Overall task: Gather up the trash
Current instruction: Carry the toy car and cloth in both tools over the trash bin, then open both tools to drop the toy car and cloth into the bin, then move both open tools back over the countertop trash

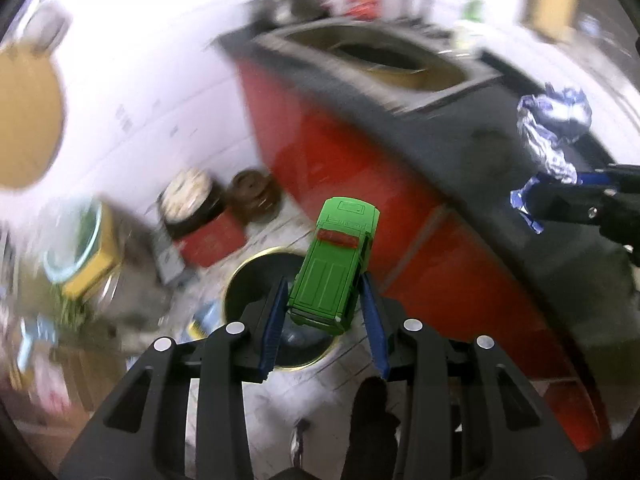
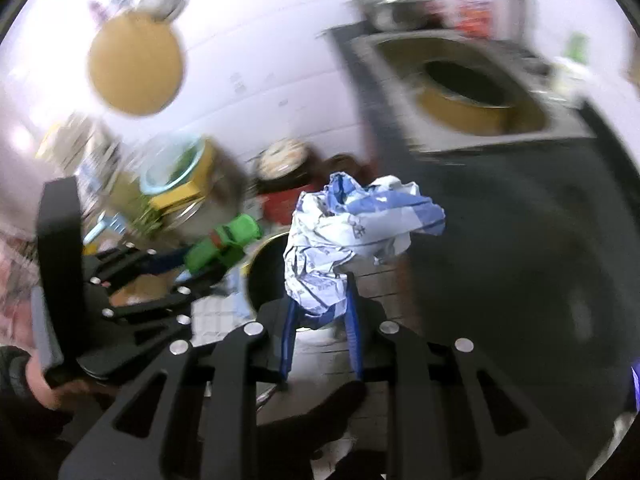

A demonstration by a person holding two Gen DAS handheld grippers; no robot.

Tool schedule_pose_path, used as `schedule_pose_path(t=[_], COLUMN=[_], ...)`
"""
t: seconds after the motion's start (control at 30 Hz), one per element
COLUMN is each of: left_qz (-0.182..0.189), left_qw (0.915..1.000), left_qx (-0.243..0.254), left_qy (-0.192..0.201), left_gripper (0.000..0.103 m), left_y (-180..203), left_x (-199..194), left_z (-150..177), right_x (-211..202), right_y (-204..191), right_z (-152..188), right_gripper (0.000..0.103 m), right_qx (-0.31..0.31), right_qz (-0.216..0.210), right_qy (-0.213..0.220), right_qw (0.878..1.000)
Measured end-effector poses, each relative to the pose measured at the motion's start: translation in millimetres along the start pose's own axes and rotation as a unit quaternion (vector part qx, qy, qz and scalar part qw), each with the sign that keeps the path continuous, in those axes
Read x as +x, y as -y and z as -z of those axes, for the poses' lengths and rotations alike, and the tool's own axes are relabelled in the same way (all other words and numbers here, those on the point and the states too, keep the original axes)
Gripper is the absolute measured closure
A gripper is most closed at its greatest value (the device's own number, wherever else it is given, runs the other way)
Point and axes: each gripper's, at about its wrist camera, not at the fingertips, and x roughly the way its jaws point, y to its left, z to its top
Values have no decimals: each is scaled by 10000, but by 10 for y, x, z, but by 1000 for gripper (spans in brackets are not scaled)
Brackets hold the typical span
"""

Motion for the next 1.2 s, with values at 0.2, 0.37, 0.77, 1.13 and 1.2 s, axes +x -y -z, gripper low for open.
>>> schedule_pose_path(t=[0.2,0.37,0.77,1.13,1.2], left_qz=[-26,48,300,50,214], left_qw=[9971,9953,9903,9991,9996], left_qx=[-661,-744,-1177,-215,-51], left_qy=[-390,-615,-682,-357,-191], left_gripper=[67,67,21,17,16], left_y=[-611,-837,-1095,-753,-576], left_x=[790,1457,1949,1026,751], left_z=[392,581,722,355,174], right_x=[1230,2141,2935,1533,1057], right_y=[-352,-380,-375,-176,-60], right_z=[-183,-232,-325,-452,-423], right_gripper=[81,81,25,18,16], right_qx=[-387,-388,-385,-11,124], right_qz=[-305,-312,-334,-205,-86], right_qy=[-771,-1339,-1742,-1044,-764], right_qw=[9958,9897,9834,9943,9970])
